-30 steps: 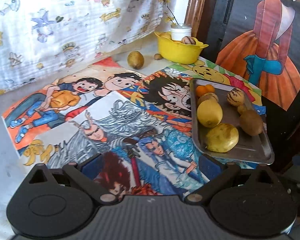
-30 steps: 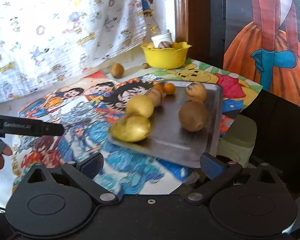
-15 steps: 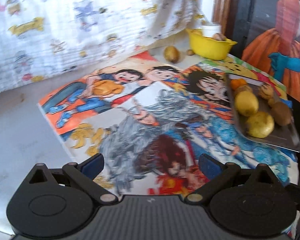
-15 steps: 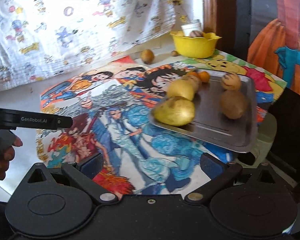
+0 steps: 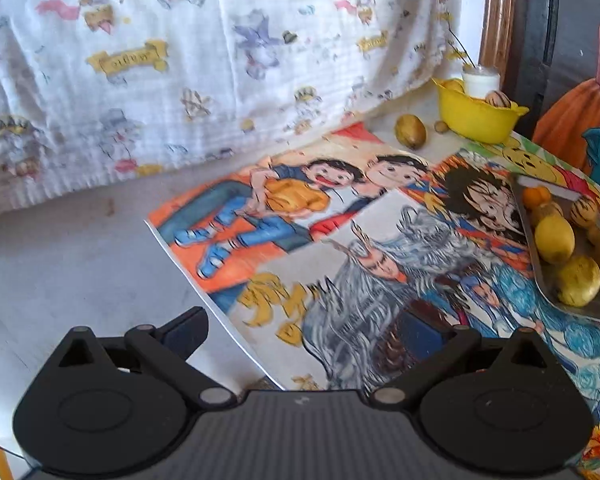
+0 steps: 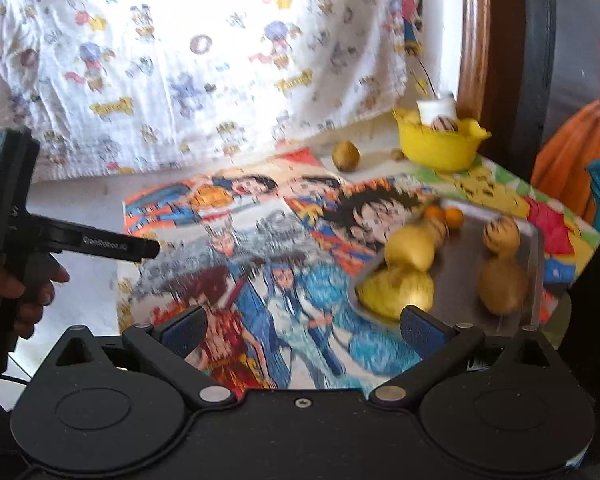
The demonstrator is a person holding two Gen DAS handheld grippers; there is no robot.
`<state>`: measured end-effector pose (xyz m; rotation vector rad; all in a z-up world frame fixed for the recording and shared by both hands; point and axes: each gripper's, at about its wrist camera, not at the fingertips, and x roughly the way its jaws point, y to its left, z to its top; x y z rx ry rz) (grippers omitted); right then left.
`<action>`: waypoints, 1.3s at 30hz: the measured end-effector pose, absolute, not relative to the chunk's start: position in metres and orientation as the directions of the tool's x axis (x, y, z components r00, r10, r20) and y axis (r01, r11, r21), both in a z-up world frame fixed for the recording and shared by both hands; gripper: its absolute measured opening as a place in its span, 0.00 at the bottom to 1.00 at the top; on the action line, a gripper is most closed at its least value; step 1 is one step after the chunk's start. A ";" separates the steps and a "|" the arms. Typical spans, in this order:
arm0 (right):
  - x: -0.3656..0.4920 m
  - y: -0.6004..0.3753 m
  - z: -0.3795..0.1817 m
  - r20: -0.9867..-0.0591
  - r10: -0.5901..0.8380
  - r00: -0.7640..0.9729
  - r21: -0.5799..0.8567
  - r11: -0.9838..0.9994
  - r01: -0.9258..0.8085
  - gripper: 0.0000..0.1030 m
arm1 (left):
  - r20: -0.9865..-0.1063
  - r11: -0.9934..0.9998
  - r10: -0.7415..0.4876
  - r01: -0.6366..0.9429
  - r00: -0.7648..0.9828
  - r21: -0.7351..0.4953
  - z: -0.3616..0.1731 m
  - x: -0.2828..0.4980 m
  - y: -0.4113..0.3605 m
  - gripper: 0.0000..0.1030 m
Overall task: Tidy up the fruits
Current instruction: 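Move the left tool to the yellow mango while the right tool approaches a small brown fruit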
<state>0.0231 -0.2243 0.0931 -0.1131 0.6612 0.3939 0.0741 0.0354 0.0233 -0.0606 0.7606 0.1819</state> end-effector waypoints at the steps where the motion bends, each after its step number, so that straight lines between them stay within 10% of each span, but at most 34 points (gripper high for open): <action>1: 0.025 -0.224 0.098 -0.611 0.325 0.722 0.024 0.919 -0.393 0.99 | -0.685 0.982 0.144 -0.186 0.714 0.012 0.026 0.075 0.037 1.00; 26: 0.197 -0.205 0.338 -0.572 0.352 0.741 0.070 0.921 -0.384 1.00 | -0.365 0.981 0.011 0.061 0.931 0.185 0.194 0.148 0.021 1.00; 33: 0.264 -0.207 0.281 -0.542 0.420 0.728 0.102 0.893 -0.439 0.99 | -0.361 0.978 -0.149 0.191 0.921 0.082 0.162 0.198 0.007 1.00; 39: 0.313 -0.209 0.212 -0.604 0.399 0.690 -0.278 0.706 -0.651 0.99 | -0.430 0.957 -0.194 0.267 0.882 0.116 0.091 0.245 -0.008 1.00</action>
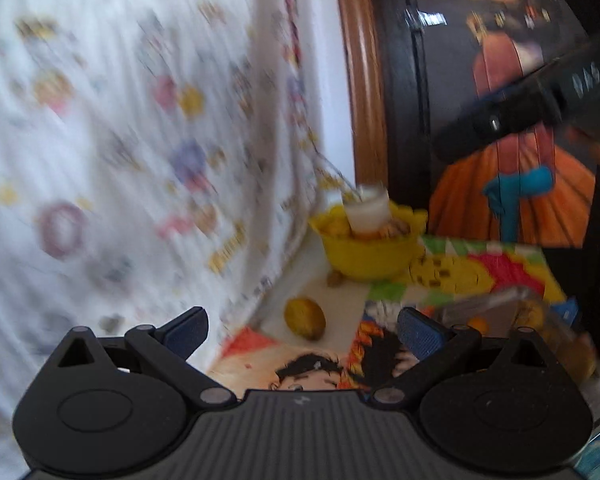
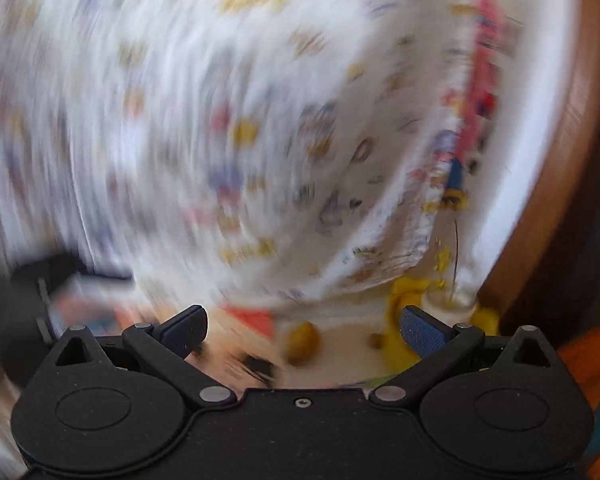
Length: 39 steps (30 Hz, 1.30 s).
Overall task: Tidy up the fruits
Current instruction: 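Move the left tool to the yellow mango while the right tool approaches a small brown fruit, then close the left tool on the yellow mango while the right tool closes on the small brown fruit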
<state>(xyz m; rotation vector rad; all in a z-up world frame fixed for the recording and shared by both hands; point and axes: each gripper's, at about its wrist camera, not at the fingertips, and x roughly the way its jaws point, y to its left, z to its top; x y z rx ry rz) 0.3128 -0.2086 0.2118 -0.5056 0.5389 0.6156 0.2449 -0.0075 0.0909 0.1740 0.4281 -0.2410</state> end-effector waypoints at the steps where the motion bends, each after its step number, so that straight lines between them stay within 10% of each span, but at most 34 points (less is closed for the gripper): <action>1: 0.322 -0.210 0.205 -0.627 0.392 0.674 -0.308 0.670 -0.676 0.99 | -0.436 0.952 -0.200 0.279 0.878 0.125 0.081 0.252 -0.009 1.00; 9: 0.371 -0.182 0.138 -0.726 0.293 0.622 -0.615 0.127 -0.778 0.96 | -0.467 0.935 -0.236 0.329 0.852 0.129 0.034 0.320 -0.020 1.00; 20: 0.438 -0.151 0.021 -0.735 0.088 0.673 -0.620 -0.490 -0.613 0.90 | -0.478 0.929 -0.274 0.359 0.835 0.094 -0.015 0.384 -0.029 0.96; 39: 0.515 -0.131 -0.018 -0.778 -0.090 0.622 -0.444 -0.622 -0.645 0.47 | -0.448 0.905 -0.365 0.424 0.816 0.034 -0.031 0.411 -0.011 0.82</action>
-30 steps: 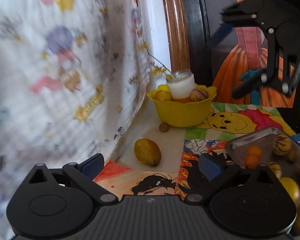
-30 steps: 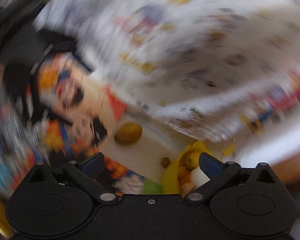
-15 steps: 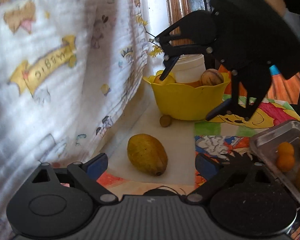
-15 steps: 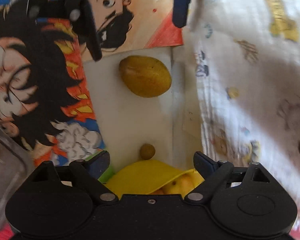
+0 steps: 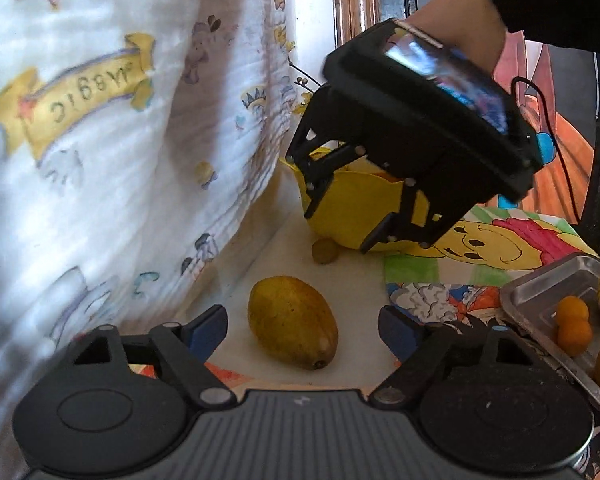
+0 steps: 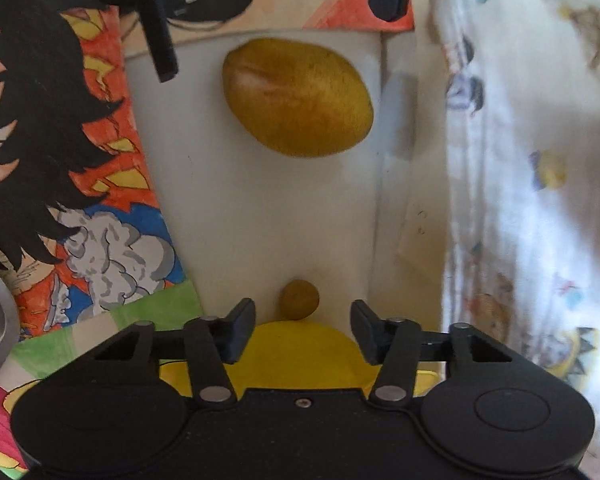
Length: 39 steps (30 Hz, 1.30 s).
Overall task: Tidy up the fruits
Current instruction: 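Close the left tool on the yellow mango while the right tool closes on the small brown fruit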
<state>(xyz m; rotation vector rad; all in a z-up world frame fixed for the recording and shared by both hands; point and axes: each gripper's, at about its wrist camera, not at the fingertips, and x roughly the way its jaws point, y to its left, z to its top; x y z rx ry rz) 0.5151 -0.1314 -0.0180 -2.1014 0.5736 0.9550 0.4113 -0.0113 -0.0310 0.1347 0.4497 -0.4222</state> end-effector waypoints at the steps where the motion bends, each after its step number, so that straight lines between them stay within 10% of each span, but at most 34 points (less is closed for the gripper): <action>1: 0.519 -0.130 -0.019 -0.781 -0.097 0.617 -0.439 -0.616 -0.653 0.46 | -0.450 0.903 -0.372 0.429 0.812 0.027 -0.031 0.413 -0.011 0.80; 39: 0.596 -0.079 -0.009 -0.822 -0.179 0.540 -0.381 -0.532 -0.756 0.28 | -0.504 0.903 -0.429 0.354 0.750 -0.241 -0.042 0.461 0.007 0.57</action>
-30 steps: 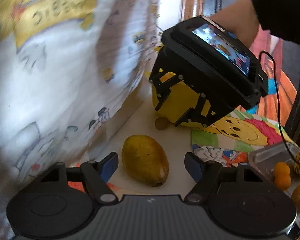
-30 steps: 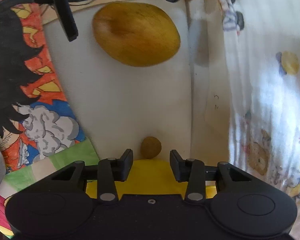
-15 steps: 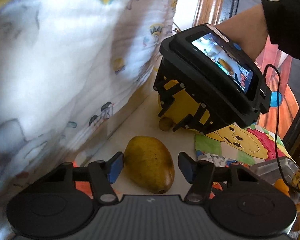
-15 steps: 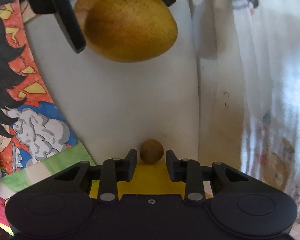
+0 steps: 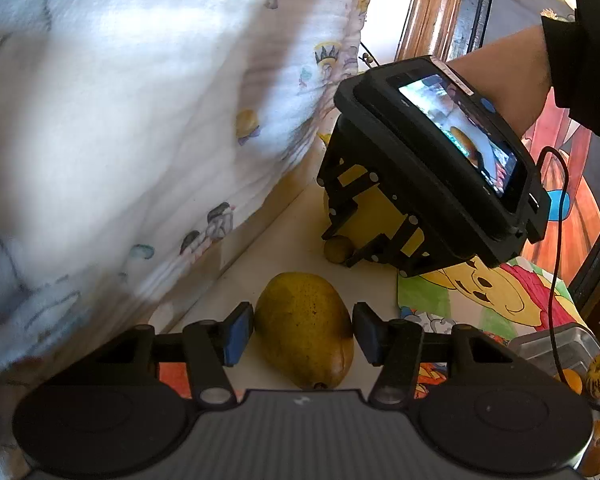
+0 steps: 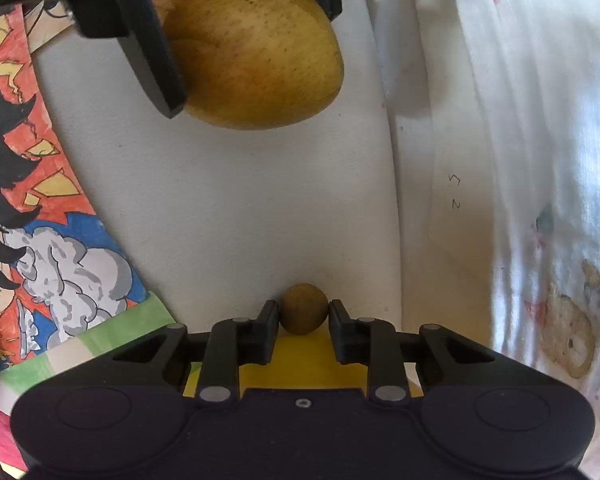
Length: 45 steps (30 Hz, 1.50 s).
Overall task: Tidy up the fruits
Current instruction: 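Close the left tool on the yellow mango while the right tool closes on the small brown fruit, then carry the mango and small brown fruit over the metal tray with both tools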
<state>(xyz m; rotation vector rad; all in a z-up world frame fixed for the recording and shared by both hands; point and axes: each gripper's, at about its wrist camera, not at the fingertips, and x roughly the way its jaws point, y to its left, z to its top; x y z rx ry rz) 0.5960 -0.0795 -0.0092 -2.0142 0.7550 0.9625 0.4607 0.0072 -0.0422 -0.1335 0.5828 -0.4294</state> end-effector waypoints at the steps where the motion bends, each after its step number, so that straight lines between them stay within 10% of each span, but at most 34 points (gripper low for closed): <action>1: 0.595 -0.079 -0.006 -0.824 -0.173 0.540 -0.385 -0.529 -0.757 0.28 | -0.504 0.904 -0.427 0.353 0.750 -0.241 -0.042 0.460 0.007 0.57; 45: 0.416 -0.141 0.173 -0.771 0.299 0.562 -0.597 -0.034 -0.801 0.28 | -0.482 0.896 -0.415 0.254 0.772 -0.365 -0.008 0.353 -0.011 0.55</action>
